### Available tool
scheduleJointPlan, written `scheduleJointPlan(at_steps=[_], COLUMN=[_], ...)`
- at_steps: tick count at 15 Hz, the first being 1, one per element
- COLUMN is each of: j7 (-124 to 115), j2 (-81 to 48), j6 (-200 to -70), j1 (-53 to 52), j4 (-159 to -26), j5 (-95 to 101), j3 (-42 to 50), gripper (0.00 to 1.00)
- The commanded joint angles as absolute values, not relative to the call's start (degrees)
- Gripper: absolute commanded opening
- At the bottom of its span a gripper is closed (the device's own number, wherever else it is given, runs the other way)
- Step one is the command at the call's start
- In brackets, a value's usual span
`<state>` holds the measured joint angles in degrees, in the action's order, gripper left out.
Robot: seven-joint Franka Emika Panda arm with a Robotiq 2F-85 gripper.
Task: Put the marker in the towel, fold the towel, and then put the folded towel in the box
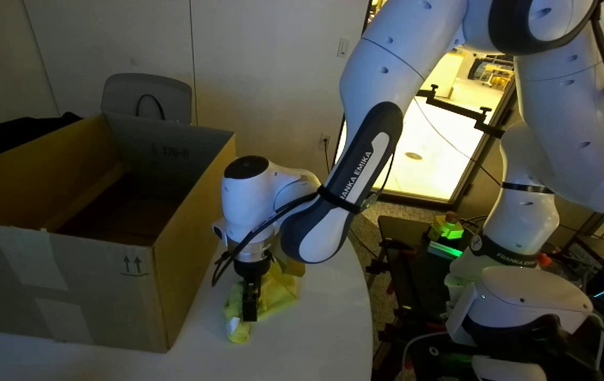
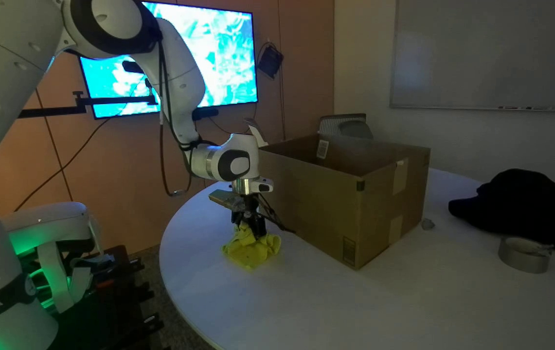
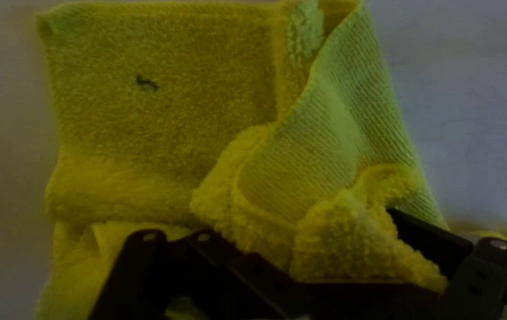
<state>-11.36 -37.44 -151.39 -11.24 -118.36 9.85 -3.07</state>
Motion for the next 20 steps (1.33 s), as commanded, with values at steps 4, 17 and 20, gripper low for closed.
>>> scheduleJointPlan(at_steps=[4, 17, 20], j7=[-8.2, -18.1, -20.1], j2=[-37.1, -17.0, -12.4], j6=[-146.0, -141.0, -138.9], j1=[-11.5, -15.8, -14.7], j4=[-117.0, -127.2, -124.7], j5=[7.7, 3.1, 3.7], j3=[-4.3, -6.8, -6.0], gripper=[0.15, 0.05, 0.04])
